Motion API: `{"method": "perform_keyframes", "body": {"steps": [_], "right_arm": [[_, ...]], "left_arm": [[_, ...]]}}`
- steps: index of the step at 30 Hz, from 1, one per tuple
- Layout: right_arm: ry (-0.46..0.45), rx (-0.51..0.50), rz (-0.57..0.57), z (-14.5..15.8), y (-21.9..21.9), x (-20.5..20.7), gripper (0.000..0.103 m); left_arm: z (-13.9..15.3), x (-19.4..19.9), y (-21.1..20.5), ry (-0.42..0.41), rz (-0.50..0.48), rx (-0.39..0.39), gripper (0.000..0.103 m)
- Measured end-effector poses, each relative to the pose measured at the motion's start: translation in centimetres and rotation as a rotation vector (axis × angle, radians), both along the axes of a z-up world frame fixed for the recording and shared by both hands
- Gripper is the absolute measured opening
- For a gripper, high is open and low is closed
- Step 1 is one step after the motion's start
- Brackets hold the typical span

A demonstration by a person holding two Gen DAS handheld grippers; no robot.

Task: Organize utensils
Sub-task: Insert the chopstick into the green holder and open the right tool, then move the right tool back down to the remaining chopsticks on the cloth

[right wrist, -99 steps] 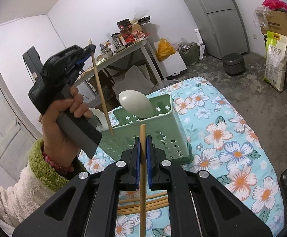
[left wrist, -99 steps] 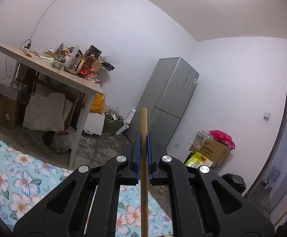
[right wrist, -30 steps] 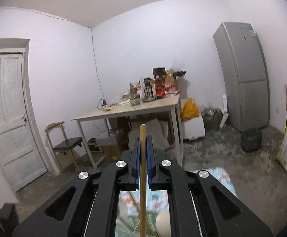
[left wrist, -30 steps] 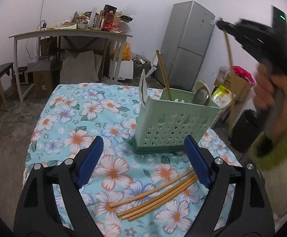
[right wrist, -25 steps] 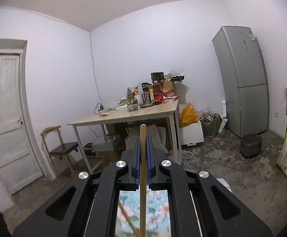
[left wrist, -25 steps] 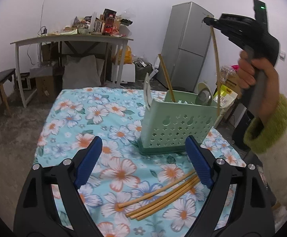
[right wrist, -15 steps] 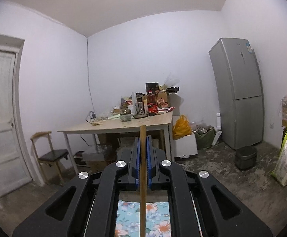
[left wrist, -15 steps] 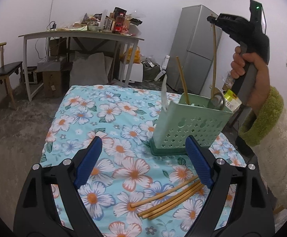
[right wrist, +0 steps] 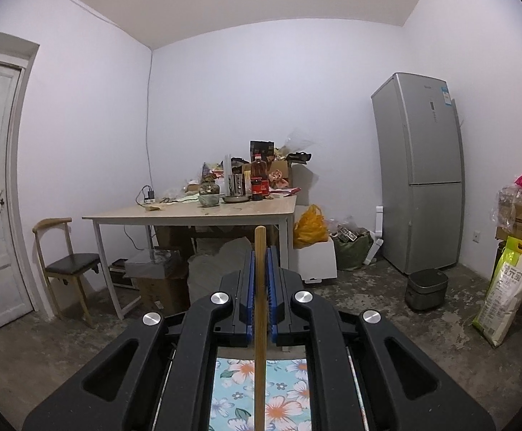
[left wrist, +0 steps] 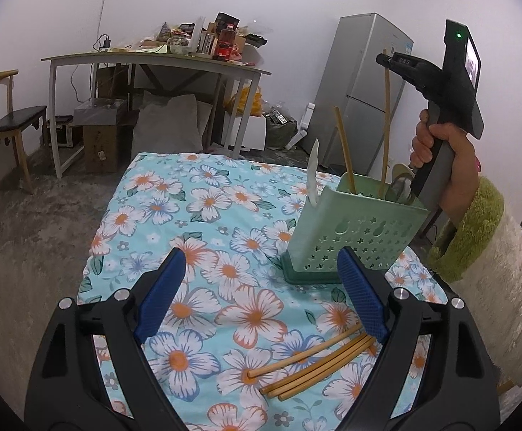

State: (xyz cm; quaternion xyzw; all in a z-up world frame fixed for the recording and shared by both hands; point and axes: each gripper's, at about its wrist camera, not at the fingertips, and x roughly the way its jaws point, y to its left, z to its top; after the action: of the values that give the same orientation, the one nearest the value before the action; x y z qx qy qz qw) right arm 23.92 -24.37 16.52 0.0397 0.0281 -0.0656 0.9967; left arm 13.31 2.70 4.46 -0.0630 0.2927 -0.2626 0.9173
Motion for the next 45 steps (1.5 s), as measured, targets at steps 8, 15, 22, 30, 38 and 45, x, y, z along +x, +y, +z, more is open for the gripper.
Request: {"method": "perform_keyframes", "body": {"steps": [8,15,22,30,38,45], "right_arm": [[-0.003,0.013,-0.004,-0.2,-0.5,-0.7,0.015],[-0.029,0.065,0.023,0.9,-1.3,-4.5,0.017],[0.004,0.129,0.063,0.8,-1.7,-10.4,0.03],[0.205,0.196,0.118,-4.3,-0.5,-15.1,0.043],[0.505,0.342,0.169,-13.1,0.0,-15.8,0.043],[0.656,0.457,0.203,-18.1,0.8,-16.0,0.043]], "left_arm": [[0.0,0.0,0.1,0.003,0.0,-0.004,0.082],[-0.1,-0.1,-0.3,0.006,-0.013,-0.005,0.082],[-0.5,0.0,-0.8,0.018,-0.036,-0.015,0.082],[-1.2,0.9,-1.1,0.054,-0.053,-0.008,0.083],[-1.9,1.0,-1.9,0.083,-0.053,0.017,0.083],[-2.6,1.2,-2.6,0.103,-0.042,0.044,0.083]]}}
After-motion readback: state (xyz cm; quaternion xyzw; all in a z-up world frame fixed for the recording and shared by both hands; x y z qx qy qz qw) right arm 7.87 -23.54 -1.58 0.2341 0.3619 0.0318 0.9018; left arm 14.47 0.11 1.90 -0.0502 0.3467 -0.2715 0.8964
